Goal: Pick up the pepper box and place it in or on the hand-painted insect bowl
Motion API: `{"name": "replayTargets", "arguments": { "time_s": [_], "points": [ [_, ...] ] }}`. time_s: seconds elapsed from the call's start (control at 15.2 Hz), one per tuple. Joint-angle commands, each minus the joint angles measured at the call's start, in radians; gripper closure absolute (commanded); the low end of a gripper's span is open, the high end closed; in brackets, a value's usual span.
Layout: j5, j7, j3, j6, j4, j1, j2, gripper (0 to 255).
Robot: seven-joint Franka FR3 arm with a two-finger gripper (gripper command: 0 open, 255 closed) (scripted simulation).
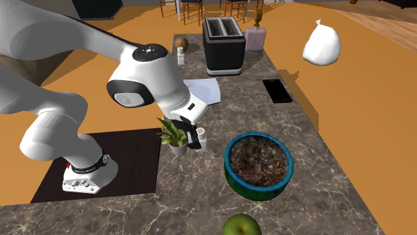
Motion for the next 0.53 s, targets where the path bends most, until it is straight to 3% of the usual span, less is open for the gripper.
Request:
{"name": "replayTargets", "arguments": {
  "time_s": [0.0,0.46],
  "points": [
    [0.0,0.0,0.0,0.0,-0.001,0.0,0.0,255],
    [-0.001,0.002,0.001,-0.016,0.008,-0.001,-0.007,255]
  ]
}}
